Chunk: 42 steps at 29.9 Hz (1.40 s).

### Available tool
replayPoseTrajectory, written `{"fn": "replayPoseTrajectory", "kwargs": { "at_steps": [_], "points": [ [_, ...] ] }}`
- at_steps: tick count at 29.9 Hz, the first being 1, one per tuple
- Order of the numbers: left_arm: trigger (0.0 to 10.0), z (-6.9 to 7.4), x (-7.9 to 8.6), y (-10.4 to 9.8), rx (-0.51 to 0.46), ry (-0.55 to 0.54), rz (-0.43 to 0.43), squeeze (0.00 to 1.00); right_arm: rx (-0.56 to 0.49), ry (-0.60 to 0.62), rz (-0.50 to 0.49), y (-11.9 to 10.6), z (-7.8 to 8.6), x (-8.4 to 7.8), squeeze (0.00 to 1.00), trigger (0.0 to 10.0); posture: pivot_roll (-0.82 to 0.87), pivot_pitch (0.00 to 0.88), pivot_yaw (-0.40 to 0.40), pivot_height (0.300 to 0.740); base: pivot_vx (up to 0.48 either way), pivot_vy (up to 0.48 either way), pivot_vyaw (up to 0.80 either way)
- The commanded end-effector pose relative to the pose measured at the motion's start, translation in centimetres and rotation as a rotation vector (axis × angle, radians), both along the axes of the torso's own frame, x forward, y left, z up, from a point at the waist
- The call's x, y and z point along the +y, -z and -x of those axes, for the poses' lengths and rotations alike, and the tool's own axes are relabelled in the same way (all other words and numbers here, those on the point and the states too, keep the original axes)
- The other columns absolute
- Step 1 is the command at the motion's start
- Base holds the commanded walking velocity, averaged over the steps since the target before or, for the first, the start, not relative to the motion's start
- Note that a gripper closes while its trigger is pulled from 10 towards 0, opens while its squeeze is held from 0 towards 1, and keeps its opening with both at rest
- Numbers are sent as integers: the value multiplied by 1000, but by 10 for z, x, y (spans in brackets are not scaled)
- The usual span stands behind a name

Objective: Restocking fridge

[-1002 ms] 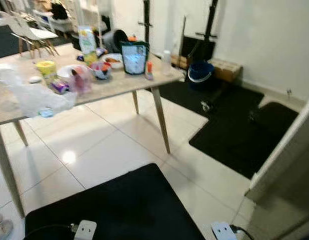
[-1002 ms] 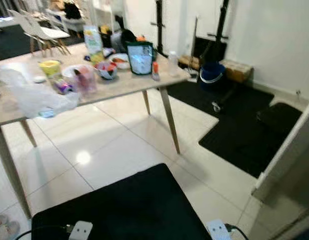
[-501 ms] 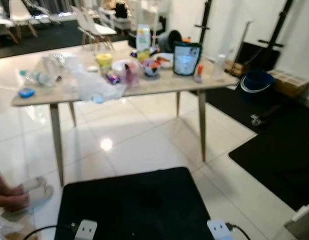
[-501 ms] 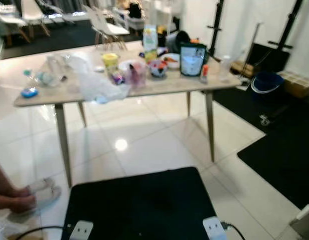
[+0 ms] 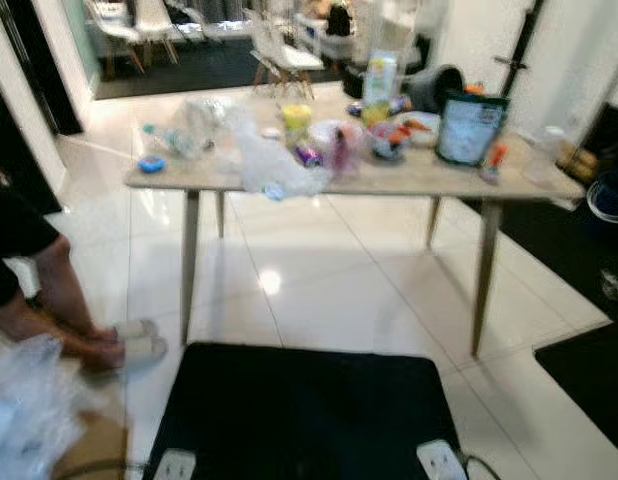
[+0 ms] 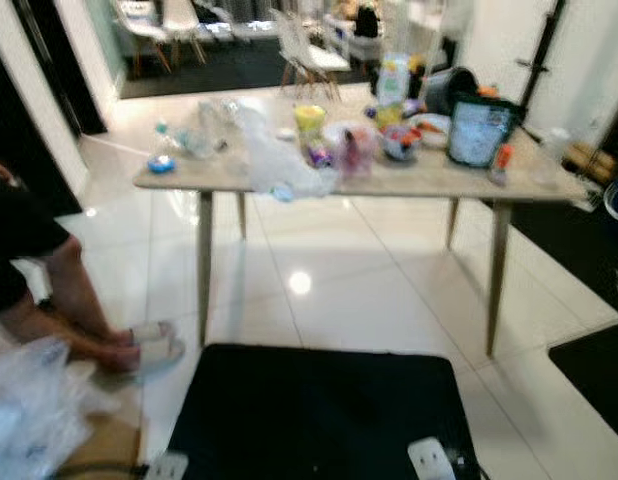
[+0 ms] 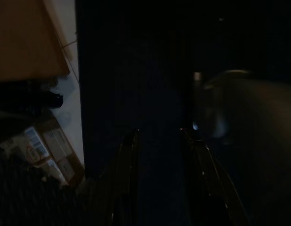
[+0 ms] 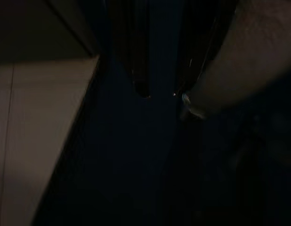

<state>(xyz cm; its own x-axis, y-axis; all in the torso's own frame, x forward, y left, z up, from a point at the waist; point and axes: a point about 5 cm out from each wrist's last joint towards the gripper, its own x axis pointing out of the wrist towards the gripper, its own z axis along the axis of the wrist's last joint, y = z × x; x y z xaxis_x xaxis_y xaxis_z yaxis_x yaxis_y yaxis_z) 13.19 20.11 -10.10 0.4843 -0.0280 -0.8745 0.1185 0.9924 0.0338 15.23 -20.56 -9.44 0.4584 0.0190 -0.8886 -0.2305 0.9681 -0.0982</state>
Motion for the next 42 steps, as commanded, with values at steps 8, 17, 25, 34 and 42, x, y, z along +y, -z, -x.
{"fn": "replayPoseTrajectory", "kwargs": {
  "at_steps": [8, 17, 25, 34, 42],
  "points": [
    [10000, 1, -4, 1, 6, 12, 9, 0, 30, 6, 24, 2, 9, -7, 0, 10000, 90, 0, -21, 740, 0, 0, 775],
    [10000, 1, -5, 1, 7, 12, 12, 0, 27, 12, 41, 3, 10, -8, 0, 10000, 90, 0, -19, 740, 0, 0, 413],
    [10000, 0, -4, 1, 4, 19, 11, 0, 30, 17, 49, 3, 11, -9, 0, 10000, 91, 0, -18, 740, 0, 0, 0],
    [10000, 3, -5, 2, 10, 30, 13, 0, 41, 15, 51, 4, 15, -9, 0, 10000, 92, 0, -18, 740, 0, 0, 0],
    [10000, 4, -5, 2, 11, 29, 14, 0, 44, 16, 51, 5, 16, -9, 0, 10000, 94, 0, -20, 740, 30, 0, 0]
  ]
}}
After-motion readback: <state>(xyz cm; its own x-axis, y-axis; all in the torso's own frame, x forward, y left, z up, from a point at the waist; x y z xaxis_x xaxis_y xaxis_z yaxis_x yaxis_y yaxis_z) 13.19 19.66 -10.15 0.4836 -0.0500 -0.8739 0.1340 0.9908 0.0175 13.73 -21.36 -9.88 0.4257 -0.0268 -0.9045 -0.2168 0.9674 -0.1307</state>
